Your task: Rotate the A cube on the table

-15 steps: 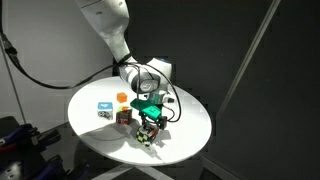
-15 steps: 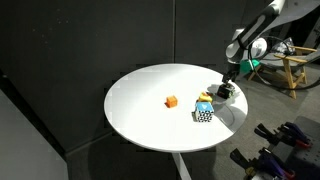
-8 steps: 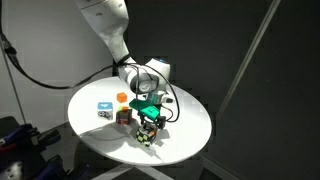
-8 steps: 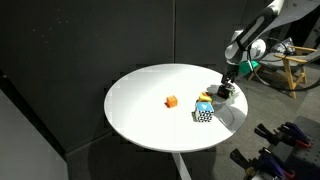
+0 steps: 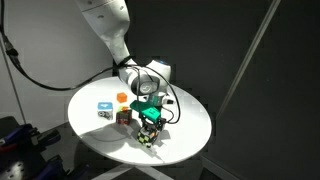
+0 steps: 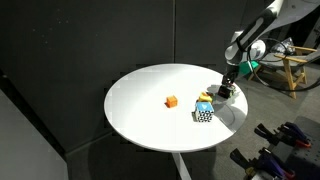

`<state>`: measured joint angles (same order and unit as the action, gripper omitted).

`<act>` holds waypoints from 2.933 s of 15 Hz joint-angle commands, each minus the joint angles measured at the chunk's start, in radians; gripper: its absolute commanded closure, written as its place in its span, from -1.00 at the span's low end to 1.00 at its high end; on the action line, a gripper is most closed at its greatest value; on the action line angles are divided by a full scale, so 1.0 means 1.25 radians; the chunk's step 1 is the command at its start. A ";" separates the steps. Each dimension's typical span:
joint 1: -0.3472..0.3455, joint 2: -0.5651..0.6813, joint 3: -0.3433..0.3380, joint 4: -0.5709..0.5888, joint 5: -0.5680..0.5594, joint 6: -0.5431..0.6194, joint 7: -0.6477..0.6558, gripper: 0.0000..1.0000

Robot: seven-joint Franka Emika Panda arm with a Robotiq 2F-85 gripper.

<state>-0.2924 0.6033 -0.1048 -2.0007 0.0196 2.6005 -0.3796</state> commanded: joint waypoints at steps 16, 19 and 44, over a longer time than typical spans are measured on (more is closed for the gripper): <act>-0.022 -0.012 0.018 -0.015 -0.196 0.014 -0.238 0.91; -0.021 -0.025 0.017 -0.023 -0.207 0.010 -0.288 0.91; -0.013 -0.141 -0.015 -0.158 -0.334 0.103 -0.698 0.92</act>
<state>-0.2966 0.4785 -0.1230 -2.1482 -0.3703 2.6936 -1.1770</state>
